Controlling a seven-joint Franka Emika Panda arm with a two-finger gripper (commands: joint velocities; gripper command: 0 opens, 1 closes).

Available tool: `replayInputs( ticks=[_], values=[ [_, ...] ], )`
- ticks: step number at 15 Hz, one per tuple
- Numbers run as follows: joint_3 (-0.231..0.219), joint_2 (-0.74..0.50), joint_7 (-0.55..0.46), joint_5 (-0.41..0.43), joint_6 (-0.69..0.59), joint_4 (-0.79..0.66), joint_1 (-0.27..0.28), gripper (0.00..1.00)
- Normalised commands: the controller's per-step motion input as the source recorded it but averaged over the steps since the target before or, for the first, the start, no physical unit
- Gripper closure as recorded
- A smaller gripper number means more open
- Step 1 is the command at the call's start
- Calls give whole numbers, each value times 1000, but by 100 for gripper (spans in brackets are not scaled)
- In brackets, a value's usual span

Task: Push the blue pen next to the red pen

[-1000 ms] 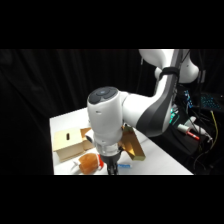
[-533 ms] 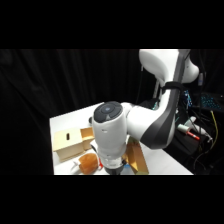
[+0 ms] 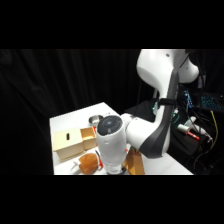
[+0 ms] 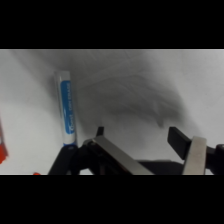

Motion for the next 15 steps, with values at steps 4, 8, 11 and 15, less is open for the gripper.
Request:
replayInputs(
  ticks=[4,8,11,15],
  values=[
    [-29,-14,82,121,200,-141,-23,0],
    [-135,-245,121,50,275,-484,-20,0],
    [-125,-327,91,38,260,-641,-53,0],
    [-95,-287,53,10,162,-546,-67,0]
  ],
)
